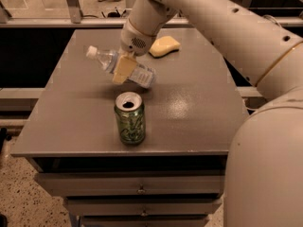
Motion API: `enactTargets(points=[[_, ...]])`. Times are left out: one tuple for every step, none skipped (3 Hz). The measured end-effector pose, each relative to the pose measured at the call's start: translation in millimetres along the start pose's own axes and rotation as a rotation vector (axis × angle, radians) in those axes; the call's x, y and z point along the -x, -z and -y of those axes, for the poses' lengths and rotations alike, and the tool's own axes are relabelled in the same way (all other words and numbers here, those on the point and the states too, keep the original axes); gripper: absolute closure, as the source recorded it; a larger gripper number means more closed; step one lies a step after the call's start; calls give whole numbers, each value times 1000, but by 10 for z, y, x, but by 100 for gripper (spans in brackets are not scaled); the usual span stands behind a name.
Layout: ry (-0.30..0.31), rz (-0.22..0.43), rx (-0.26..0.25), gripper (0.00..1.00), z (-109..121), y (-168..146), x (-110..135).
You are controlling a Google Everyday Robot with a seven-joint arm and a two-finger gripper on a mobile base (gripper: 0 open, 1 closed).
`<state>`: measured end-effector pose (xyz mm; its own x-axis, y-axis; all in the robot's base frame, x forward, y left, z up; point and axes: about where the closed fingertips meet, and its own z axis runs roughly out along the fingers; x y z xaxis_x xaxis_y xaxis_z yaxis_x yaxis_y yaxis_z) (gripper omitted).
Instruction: Knock blue plastic bottle over
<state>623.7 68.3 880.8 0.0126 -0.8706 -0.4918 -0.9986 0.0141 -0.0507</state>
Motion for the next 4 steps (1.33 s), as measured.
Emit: enactTargets(points=[[-34,-50,-1,4,3,-272,-28],[-35,-73,1,0,13,-398,-1],[-38,-86,1,0,4,-458,14],[-47,-88,-9,0,-5,-434,-15]])
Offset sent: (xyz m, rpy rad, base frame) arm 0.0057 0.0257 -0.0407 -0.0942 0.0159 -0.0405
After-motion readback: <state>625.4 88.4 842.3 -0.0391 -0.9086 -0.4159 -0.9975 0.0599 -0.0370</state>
